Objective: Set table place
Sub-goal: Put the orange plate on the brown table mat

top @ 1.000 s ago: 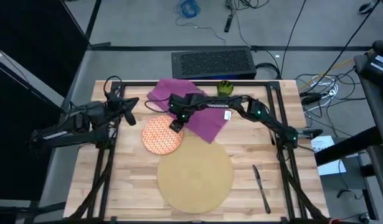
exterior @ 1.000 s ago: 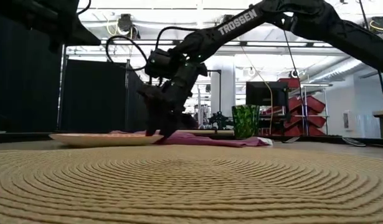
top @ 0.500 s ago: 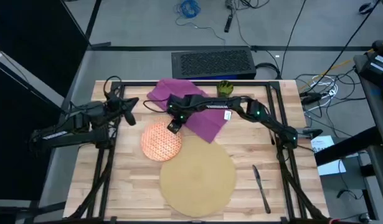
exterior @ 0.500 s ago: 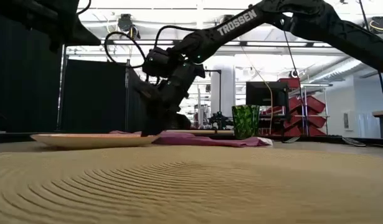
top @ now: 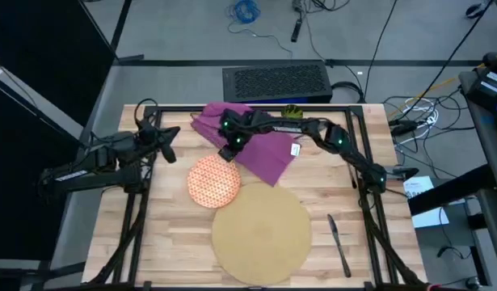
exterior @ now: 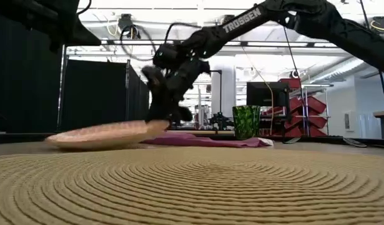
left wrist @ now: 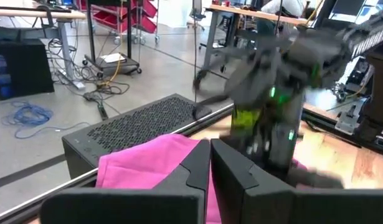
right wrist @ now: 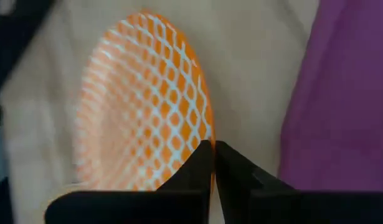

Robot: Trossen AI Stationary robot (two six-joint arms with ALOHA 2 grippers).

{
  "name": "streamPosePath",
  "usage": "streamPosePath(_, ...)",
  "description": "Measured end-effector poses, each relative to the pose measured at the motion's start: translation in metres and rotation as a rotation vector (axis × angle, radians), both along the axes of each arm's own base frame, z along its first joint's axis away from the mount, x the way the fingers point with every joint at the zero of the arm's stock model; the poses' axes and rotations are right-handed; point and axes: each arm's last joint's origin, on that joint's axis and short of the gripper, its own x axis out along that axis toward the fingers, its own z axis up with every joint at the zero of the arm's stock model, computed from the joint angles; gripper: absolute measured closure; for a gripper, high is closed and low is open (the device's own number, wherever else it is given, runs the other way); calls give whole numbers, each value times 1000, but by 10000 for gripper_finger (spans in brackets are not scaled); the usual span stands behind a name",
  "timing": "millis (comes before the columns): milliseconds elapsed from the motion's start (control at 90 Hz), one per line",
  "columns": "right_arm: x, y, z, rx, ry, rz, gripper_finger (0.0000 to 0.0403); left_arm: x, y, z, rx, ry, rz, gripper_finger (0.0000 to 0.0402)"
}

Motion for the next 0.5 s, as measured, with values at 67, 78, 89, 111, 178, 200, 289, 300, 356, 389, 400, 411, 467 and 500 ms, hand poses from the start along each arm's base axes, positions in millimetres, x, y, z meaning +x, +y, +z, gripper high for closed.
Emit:
streamPosePath(67,-7,2,12,8,22,3,401,0,0,0,7,8,-1,402)
streamPosePath(78,-8,2,14,9,26,5,401,0,0,0,7,7,-1,402)
streamPosePath(89,-9,3,16,10,31,7,401,0,0,0,7,7,-2,402)
streamPosePath(111,-12,4,20,10,40,9,401,0,0,0,7,6,-2,402)
streamPosePath(178,-19,8,28,5,75,21,401,0,0,0,7,8,-2,402)
streamPosePath(200,-20,10,30,6,88,26,401,0,0,0,7,7,-2,402)
streamPosePath(289,-24,23,28,-16,172,50,401,0,0,0,8,7,-2,402)
streamPosePath(300,-25,25,28,-17,184,55,401,0,0,0,8,7,-2,402)
streamPosePath(356,-27,37,26,-19,236,91,401,0,0,0,7,8,-2,402)
streamPosePath(389,-29,43,25,-25,270,110,401,0,0,0,8,7,-2,402)
streamPosePath(400,-29,45,24,-29,281,115,401,0,0,0,7,7,-2,402)
streamPosePath(411,-30,47,24,-33,292,121,401,0,0,0,7,7,-2,402)
streamPosePath(467,-33,55,23,-40,342,149,402,0,0,0,7,7,-2,402)
streamPosePath(500,-35,59,22,-44,372,159,402,0,0,0,7,8,-2,402)
